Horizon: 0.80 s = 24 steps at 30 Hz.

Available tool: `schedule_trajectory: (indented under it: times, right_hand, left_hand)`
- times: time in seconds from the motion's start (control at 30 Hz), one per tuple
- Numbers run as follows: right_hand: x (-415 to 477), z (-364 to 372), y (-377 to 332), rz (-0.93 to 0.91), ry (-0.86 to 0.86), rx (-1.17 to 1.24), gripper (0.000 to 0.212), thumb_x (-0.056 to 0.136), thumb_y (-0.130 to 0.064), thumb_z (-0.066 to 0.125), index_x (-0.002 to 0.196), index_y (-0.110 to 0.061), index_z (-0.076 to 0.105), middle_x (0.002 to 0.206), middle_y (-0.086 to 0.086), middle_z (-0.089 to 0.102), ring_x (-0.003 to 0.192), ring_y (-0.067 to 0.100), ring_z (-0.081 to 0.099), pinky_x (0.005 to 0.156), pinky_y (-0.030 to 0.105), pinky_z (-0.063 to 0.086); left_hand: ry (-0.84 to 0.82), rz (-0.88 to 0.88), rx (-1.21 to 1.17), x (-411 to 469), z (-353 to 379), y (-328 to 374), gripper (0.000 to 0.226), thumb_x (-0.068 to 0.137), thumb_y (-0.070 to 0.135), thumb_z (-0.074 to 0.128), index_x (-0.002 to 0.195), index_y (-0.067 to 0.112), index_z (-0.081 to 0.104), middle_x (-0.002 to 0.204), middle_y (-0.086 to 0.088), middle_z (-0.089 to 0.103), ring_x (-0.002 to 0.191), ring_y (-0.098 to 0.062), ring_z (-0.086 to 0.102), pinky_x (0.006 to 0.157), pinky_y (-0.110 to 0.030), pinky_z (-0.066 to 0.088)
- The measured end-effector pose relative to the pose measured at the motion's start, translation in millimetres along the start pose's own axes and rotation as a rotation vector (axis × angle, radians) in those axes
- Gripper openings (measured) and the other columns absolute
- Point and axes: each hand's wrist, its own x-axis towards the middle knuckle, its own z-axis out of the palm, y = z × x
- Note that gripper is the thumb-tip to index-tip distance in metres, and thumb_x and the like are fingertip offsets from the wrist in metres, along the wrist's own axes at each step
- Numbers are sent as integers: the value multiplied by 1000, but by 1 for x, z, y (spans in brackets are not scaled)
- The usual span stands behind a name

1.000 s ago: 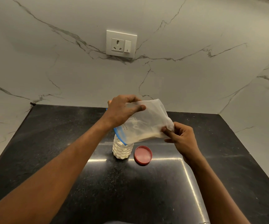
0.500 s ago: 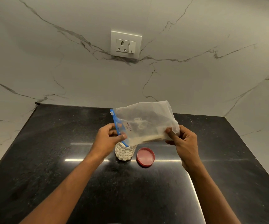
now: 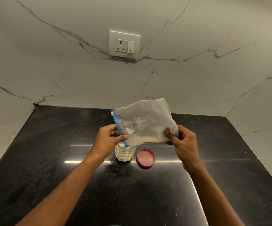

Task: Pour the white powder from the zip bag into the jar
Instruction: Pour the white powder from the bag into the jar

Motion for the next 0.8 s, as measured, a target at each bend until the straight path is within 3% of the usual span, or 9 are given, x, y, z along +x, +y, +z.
schedule_trajectory:
  times: [0.8]
  right_hand:
    - [9,-5,-3,-41,43,68,27,86,-29,75,103,-8,71,97,8,76,93,27,78,76,37,66]
  left_hand:
    - [-26,29,-74,4,-1,4,28,88,0,79,106,22,77,101,12,83,95,-5,79,70,-14,60]
